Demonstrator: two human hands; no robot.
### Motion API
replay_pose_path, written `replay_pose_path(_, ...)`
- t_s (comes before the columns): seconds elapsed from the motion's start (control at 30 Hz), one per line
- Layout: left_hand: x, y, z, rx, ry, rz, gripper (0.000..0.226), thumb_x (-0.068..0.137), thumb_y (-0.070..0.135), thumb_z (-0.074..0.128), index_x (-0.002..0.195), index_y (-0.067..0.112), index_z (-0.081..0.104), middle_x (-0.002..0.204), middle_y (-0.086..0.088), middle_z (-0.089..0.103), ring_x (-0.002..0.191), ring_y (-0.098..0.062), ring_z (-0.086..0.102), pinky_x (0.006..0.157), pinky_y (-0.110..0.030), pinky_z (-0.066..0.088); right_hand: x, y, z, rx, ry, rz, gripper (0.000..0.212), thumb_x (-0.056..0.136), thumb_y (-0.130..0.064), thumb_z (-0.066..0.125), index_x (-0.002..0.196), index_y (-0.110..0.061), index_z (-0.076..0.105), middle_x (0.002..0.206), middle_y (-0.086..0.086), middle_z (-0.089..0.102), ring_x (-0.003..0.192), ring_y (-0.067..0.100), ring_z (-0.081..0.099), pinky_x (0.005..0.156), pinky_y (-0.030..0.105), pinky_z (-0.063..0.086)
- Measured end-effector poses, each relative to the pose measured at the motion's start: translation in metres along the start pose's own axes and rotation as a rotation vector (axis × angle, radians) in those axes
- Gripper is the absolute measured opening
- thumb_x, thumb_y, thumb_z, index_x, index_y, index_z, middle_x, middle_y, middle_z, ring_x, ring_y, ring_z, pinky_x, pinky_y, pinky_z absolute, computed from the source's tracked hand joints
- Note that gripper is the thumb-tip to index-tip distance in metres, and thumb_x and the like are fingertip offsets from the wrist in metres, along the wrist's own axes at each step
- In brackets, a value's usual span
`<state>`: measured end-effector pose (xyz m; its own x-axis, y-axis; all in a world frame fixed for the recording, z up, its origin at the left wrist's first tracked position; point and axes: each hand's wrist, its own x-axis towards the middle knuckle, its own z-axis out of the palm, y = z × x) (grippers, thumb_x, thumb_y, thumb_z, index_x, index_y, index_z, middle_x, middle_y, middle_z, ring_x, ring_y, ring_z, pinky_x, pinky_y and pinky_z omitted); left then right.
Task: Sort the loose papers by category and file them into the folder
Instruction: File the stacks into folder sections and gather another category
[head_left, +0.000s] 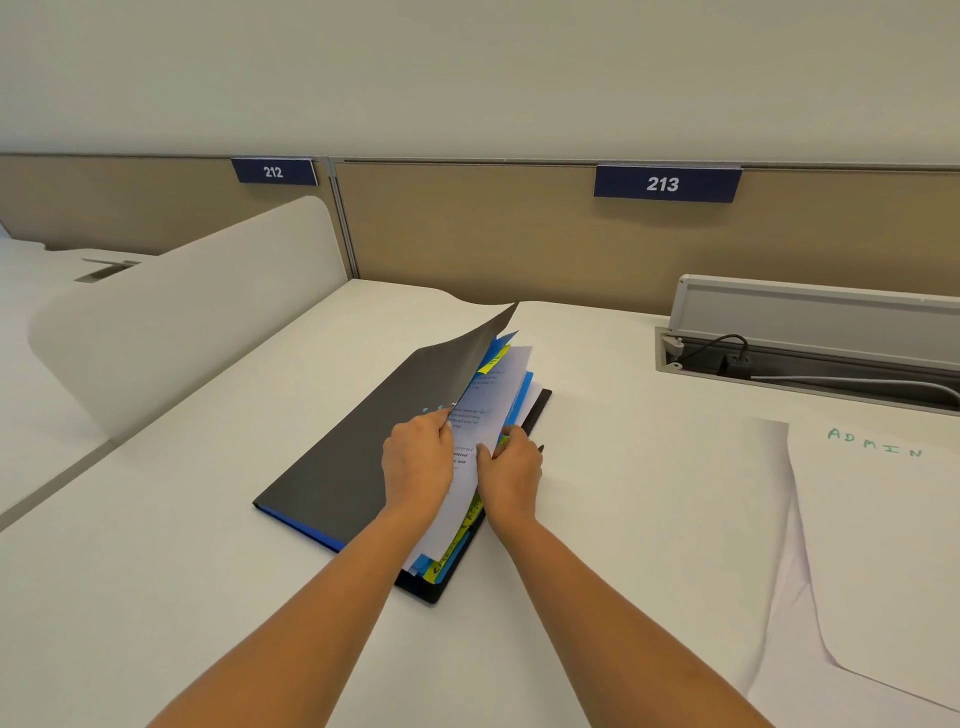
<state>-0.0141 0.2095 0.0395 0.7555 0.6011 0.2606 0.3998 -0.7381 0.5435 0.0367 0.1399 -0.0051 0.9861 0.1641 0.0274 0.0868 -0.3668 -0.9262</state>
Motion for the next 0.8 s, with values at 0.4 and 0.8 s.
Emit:
replay_pose_path(0.4,-0.003,-0.002,0.01,0.103,0.002,0.016,0.033,0.1,0.022,0.033,0.121,0.014,0.058,0.105,-0.01,0.068,0.082,-0.025,0.065,0.07,-0.034,0.054,0.002,0.012,-0.002,0.003,-0.045,0.058,0.02,0.09,-0.006,0.056,0.108,-0.002,0.063,0.104,0.013,0.066,0.097,0.023,0.063,0.085,0.03,0.053)
replay_pose_path(0.8,-0.021,-0.005,0.03,0.236,-0.063,0.01,0.031,0.098,0.026,0.039,0.125,0.024,0.054,0.114,-0.003,0.063,0.102,-0.02,0.059,0.076,-0.027,0.045,-0.008,0.021,-0.024,-0.252,0.046,-0.297,0.023,0.096,-0.005,0.04,0.106,-0.001,0.061,0.108,0.012,0.058,0.086,0.013,0.049,0.068,0.006,0.034)
